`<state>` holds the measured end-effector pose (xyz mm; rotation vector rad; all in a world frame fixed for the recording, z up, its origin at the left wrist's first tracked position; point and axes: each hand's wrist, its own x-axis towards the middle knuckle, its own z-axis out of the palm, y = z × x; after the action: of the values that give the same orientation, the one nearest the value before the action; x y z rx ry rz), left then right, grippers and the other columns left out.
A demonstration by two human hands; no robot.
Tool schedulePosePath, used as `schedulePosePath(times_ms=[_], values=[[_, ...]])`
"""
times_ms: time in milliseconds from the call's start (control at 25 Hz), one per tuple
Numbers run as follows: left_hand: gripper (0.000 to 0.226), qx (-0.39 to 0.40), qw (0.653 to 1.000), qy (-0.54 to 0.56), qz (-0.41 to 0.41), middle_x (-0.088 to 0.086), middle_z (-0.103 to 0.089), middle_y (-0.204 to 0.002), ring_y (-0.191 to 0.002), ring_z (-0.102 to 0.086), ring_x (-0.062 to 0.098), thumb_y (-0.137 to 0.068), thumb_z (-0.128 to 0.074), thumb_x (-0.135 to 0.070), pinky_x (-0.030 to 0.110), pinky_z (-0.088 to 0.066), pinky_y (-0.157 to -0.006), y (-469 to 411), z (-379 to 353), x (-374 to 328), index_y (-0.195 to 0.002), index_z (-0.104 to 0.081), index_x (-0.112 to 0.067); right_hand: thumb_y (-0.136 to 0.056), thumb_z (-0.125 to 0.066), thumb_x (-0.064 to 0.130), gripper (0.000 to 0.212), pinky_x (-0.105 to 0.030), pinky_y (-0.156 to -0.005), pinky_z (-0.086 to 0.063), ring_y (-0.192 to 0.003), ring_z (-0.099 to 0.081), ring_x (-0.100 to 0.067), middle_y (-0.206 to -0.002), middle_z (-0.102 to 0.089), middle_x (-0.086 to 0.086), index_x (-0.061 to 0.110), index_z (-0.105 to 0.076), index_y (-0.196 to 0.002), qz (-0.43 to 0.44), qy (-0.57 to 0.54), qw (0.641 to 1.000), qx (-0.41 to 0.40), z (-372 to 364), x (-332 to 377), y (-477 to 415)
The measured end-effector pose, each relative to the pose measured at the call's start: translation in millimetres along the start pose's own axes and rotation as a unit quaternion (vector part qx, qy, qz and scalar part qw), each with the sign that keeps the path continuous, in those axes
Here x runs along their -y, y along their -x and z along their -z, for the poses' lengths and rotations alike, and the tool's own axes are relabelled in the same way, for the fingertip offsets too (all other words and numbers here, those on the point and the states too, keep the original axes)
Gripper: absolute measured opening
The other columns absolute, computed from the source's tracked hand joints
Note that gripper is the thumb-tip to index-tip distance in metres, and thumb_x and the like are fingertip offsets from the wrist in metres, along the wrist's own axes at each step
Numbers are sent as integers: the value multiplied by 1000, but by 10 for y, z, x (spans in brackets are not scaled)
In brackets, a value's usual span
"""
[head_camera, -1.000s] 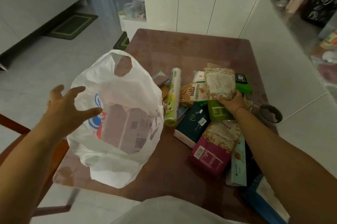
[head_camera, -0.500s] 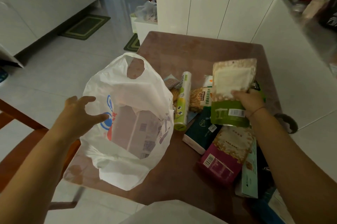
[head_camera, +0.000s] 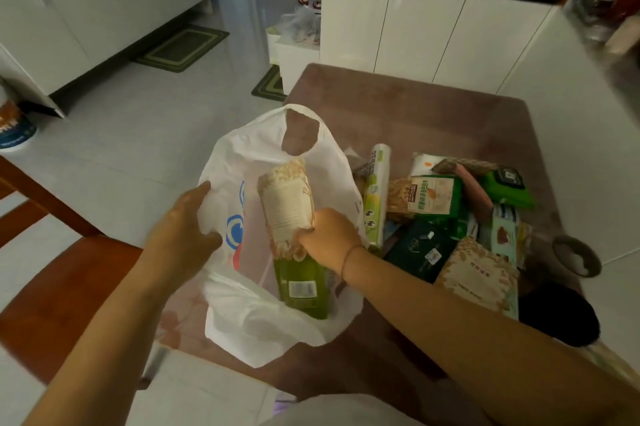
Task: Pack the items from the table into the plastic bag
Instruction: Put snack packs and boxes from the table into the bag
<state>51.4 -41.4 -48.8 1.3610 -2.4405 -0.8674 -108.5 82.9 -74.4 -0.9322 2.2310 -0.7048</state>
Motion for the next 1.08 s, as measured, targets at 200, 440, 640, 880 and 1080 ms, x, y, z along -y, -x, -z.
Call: schedulePosePath(times_ms=[200, 440, 640, 880, 1080], values=[[74, 13, 1000, 20, 4, 13, -46, -139, -114, -52, 37, -77, -69, -6, 52, -44, -91, 95, -62, -74, -141, -32, -17, -98, -41, 10, 32, -44, -95, -51, -112, -57, -35, -125, -58, -19, 2, -52, -127, -135, -59, 982, 116, -255, -69, -379], [71, 22, 1000, 20, 10, 13, -52, -132, -107, -56, 37, -75, -71, -10, 57, -46, -87, 110, -29, -109, -137, -37, -18, -91, -50, 15, 18, -20, -68, -56, -80, -66, -2, -89, -69, 2, 21, -66, -96, 125, -193, 966, -122, 405, -290, -252], [71, 26, 999, 13, 15, 12, -53, -132, -106, -57, 36, -75, -72, -14, 55, -46, -87, 128, -46, -160, -137, -36, -20, -87, -62, 23, 40, -39, -88, -54, -108, -62, -28, -121, -63, -12, 6, -55, -123, -188, -235, 936, -181, 725, -1118, -850], [77, 50, 998, 35, 24, 7, -50, -133, -94, -51, 19, -76, -70, -13, 52, -49, -84, 148, -45, -164, -140, -30, -27, -76, -74, 37, 62, -40, -90, -53, -109, -62, -32, -126, -61, -16, 7, -52, -126, -247, -196, 940, -128, 446, -1306, -1181], [80, 61, 997, 46, 30, 3, -51, -126, -89, -52, 17, -76, -70, -14, 51, -51, -81, 135, -31, -145, -141, -27, -32, -82, -71, 20, 51, -45, -92, -52, -101, -63, -33, -124, -61, -23, -2, -55, -126, -201, -326, 912, -145, 667, -1341, -948]])
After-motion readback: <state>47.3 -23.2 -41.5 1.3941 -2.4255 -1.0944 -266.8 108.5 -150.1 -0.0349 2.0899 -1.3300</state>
